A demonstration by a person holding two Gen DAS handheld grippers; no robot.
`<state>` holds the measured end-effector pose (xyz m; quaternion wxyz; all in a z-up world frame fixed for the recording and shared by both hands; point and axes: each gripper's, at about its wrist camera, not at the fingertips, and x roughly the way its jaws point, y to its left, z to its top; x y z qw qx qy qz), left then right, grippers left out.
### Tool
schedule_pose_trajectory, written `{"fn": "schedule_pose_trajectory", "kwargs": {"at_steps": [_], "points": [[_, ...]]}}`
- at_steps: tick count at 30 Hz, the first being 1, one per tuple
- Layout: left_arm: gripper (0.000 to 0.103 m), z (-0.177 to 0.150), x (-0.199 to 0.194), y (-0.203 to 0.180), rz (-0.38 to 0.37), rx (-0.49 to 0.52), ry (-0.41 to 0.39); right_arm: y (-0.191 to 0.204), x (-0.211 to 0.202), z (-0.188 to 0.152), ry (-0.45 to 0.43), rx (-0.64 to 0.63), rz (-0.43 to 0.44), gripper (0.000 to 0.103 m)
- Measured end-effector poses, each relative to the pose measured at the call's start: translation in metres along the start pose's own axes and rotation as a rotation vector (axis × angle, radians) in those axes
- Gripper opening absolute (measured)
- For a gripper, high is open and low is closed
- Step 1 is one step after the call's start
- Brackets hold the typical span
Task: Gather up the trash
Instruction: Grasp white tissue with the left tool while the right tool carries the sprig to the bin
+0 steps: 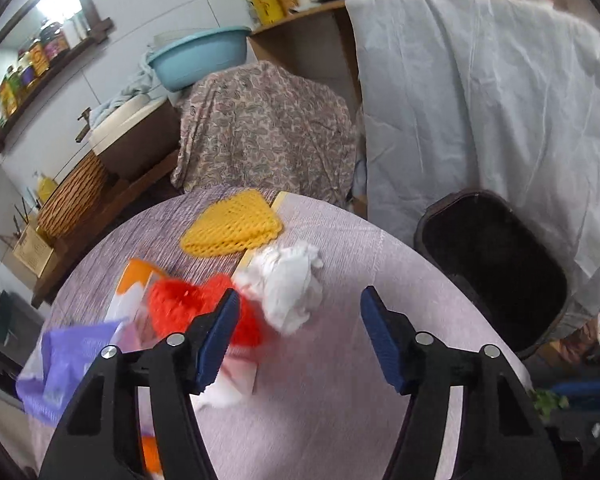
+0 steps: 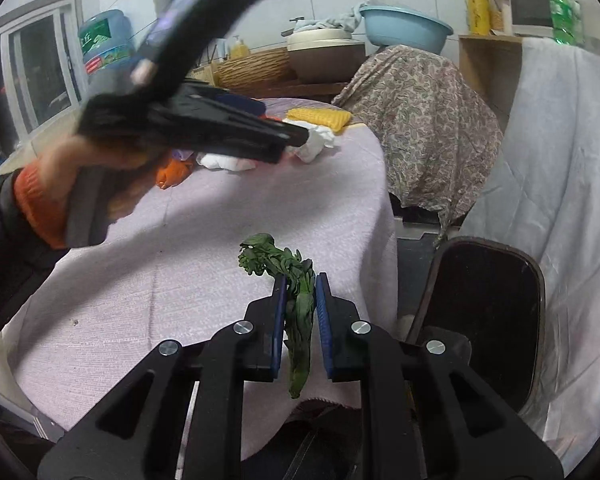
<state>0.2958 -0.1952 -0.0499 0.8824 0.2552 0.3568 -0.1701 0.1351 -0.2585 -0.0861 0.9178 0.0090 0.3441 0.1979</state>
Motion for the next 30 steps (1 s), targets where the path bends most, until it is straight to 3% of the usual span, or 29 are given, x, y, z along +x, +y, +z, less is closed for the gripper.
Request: {"fn": "schedule_pose_trajectory", "kwargs": {"at_steps": [3,5,8,15,21,27,30], "points": [[0.044,0.008,0.025,-0.002,0.045,0.012,0.077,-0.008,-0.004,-0.006,0.001,0.032,-0.003,0.016],[0.027,0.009,0.036,0.0,0.055,-0.01,0.111,-0.012,-0.005,-0.008,0.001,0.044,-0.004,0.016],[0.02,0.008,0.03,0.004,0.072,-0.042,0.065,-0.016,-0.006,-0.011,0.0,0.057,-0.005,0.016],[0.017,-0.002,-0.025,0.009,-0.018,-0.16,-0.087,-0.022,-0.01,-0.014,-0.015,0.087,0.012,0.016],[0.017,-0.035,-0.081,0.002,-0.192,-0.277,-0.192,-0.028,-0.017,-0.019,-0.037,0.121,0.014,0.016],[0.017,-0.036,-0.091,-0.034,-0.377,-0.291,-0.18,-0.053,-0.03,-0.022,-0.057,0.176,-0.069,0.016],[0.017,-0.023,-0.081,-0.063,-0.406,-0.255,-0.165,-0.08,-0.039,-0.024,-0.078,0.242,-0.145,0.016]]}}
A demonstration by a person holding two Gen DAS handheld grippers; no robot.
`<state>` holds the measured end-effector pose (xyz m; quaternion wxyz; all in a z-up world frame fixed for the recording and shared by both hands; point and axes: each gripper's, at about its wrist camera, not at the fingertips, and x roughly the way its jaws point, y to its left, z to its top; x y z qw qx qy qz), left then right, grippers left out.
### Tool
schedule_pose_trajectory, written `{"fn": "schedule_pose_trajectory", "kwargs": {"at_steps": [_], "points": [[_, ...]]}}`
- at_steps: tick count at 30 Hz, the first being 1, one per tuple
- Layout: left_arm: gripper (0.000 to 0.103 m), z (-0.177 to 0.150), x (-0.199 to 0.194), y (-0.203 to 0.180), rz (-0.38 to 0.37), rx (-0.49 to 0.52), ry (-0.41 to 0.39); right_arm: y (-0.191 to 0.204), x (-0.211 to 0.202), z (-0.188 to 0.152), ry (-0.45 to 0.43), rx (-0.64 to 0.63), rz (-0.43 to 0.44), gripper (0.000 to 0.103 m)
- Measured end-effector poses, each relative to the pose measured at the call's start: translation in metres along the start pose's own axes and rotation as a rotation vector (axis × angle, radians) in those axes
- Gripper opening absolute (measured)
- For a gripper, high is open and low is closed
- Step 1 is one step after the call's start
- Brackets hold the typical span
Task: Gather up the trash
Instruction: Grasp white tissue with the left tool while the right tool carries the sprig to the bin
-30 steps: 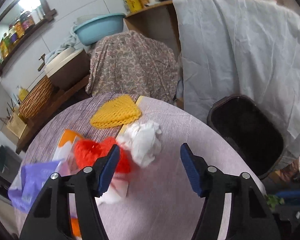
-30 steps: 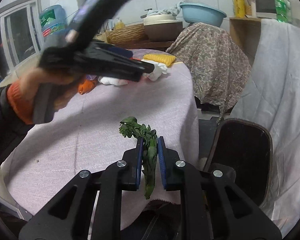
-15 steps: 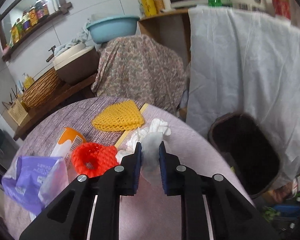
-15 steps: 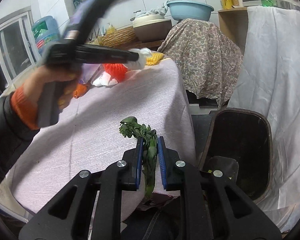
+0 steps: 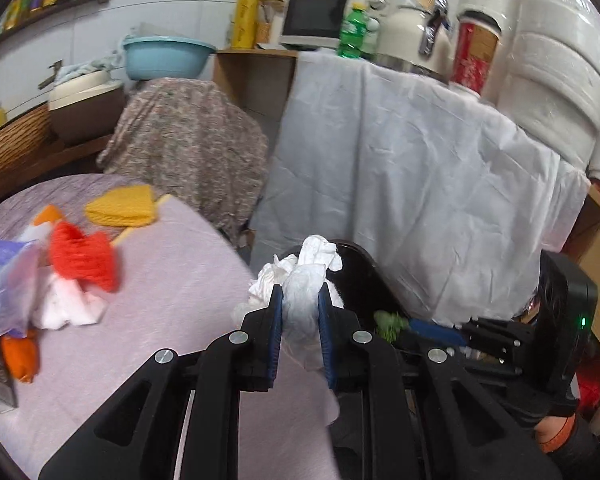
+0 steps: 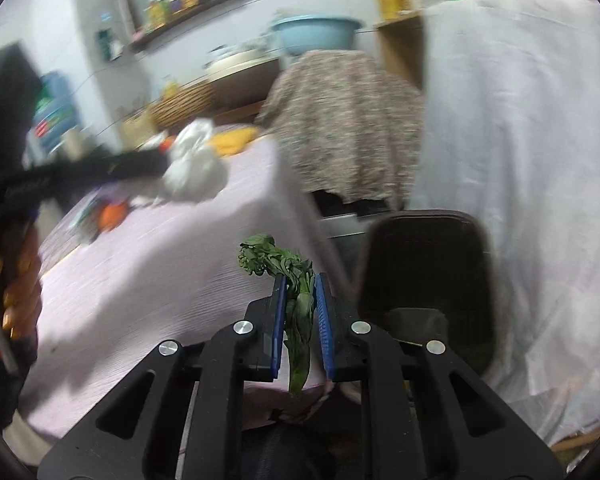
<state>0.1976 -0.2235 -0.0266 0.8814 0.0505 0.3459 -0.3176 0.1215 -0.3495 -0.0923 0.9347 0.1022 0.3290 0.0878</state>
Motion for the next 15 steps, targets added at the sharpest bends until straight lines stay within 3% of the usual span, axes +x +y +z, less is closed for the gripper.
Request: {"fn": "schedule_pose_trajectory", "kwargs": {"at_steps": [2,6,10,15], "points": [[0.017,0.004,0.023,-0.019,-0.046,0.01,0.036,-0.019,-0.002,0.002,-0.004,0.029,-0.058,0.016],[0.017,0.005,0.075,-0.055,-0.03,0.039,0.124,-0.061,0.012,0.001,0.037,0.082,-0.163,0.016],[0.017,-0.001,0.133,-0.071,0.019,0.004,0.275,-0.093,0.037,-0.007,0.109,0.128,-0.206,0.016],[0.018,-0.006,0.184,-0.073,0.053,-0.012,0.363,-0.113,0.067,-0.023,0.179,0.152,-0.21,0.016]]}}
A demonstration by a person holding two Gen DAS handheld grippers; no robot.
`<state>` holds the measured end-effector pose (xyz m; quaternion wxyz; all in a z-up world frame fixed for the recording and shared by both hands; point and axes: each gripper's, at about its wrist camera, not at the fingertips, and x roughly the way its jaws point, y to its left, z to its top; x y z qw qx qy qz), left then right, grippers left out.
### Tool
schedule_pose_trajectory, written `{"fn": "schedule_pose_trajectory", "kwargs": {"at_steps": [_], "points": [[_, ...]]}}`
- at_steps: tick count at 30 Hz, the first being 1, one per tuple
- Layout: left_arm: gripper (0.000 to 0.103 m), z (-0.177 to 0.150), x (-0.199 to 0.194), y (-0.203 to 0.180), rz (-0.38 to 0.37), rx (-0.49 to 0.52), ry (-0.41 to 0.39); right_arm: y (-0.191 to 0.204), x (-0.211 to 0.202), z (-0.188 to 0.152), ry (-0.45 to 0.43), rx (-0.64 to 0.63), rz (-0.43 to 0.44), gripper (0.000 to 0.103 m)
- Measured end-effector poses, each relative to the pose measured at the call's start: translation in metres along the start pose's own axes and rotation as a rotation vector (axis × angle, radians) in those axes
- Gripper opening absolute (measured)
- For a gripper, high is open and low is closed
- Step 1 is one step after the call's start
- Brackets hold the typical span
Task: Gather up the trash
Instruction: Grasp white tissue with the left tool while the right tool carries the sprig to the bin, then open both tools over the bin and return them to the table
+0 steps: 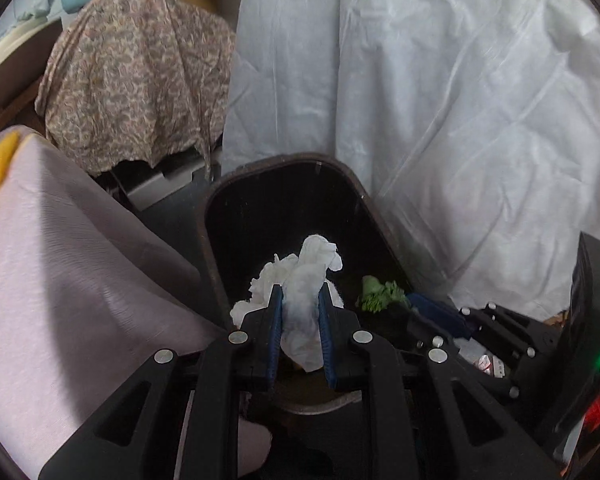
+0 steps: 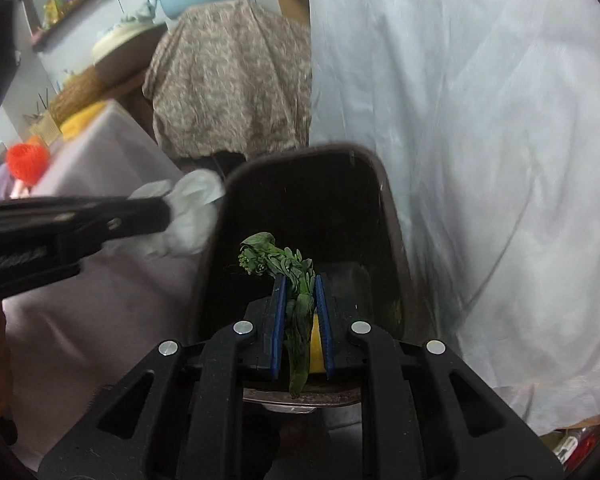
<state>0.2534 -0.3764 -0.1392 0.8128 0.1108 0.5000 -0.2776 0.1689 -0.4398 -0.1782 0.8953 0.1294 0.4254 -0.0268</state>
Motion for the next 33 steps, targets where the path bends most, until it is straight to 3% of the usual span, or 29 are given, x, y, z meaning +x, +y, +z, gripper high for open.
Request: {"fn": "schedule_pose_trajectory", "kwargs": {"at_steps": [3,6,8,10,19,25,33], "points": [[0.019,0.007,0.017,0.009,-0.027,-0.043,0.045,-0.004,0.017,-0.005,0.03,-0.006,-0.011,0.016],[0.027,0.011,0.026,0.02,-0.086,-0.095,0.088,-0.011,0.027,-0.01,0.037,0.009,-0.012,0.018],[0.044,0.011,0.024,0.022,-0.079,-0.097,0.075,-0.012,0.03,-0.015,0.042,0.008,-0.017,0.031],[0.055,0.01,0.019,0.021,-0.067,-0.096,0.054,-0.01,0.033,-0.016,0.03,0.002,-0.023,0.054],[0.069,0.012,-0.035,0.023,-0.077,-0.081,-0.094,-0.005,0.016,-0.019,-0.023,0.003,-0.044,0.064],[0.074,-0.011,-0.091,0.034,-0.039,-0.035,-0.225,0.009,-0.006,-0.014,-0.071,-0.022,-0.009,0.065],[0.077,-0.058,-0.161,0.098,0.015,-0.13,-0.354,0.057,-0.031,-0.003,-0.106,-0.079,0.136,0.07]]}}
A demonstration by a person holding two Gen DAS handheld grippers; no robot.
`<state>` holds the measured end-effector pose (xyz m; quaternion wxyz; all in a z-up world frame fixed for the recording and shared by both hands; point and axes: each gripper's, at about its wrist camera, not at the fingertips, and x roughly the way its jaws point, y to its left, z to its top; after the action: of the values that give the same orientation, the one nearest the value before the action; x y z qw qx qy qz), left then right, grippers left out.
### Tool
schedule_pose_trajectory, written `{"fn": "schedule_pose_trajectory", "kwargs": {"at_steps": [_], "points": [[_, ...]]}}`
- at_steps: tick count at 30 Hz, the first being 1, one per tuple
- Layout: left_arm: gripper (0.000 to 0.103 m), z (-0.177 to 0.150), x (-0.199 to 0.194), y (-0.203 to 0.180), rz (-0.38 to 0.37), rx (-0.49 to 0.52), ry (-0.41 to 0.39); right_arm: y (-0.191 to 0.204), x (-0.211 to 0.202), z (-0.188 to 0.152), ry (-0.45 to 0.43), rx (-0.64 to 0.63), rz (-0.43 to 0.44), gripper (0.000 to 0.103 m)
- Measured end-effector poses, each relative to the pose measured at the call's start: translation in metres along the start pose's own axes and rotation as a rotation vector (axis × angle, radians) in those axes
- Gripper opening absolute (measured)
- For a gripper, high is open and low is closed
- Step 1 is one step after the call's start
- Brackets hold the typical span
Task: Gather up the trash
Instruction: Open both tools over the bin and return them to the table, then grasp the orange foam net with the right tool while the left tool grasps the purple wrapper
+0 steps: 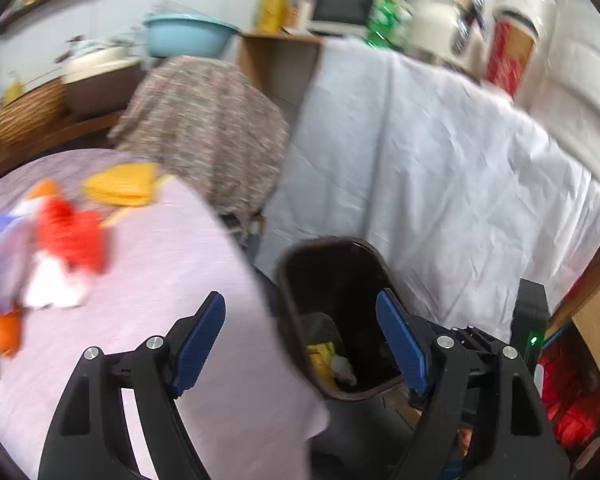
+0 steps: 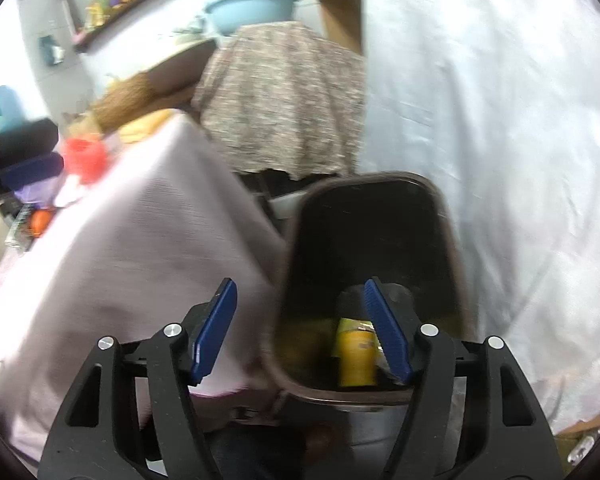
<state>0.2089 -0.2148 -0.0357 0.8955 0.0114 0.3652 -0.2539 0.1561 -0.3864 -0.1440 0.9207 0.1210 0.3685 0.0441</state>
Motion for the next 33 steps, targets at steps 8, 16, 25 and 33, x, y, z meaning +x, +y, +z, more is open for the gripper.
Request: {"fn": "schedule_pose_trajectory", "kwargs": {"at_steps": [8,16,25,33], "points": [[0.077,-0.031,-0.079,0.09,0.16,-0.171,-0.11,0.076,-0.014,0.015,-0.039,-0.124,0.136,0.072],[0.077,-0.064,-0.132,0.168,0.331,-0.317,-0.149,0.156,-0.008,0.036,-0.035,-0.279,0.219,0.072],[0.077,-0.083,-0.158,0.222,0.346,-0.435,-0.171,0.246,0.04,0.087,0.01,-0.431,0.23,0.072],[0.077,-0.087,-0.159,0.243,0.313,-0.471,-0.16,0.291,0.09,0.114,0.019,-0.511,0.146,0.06]]}}
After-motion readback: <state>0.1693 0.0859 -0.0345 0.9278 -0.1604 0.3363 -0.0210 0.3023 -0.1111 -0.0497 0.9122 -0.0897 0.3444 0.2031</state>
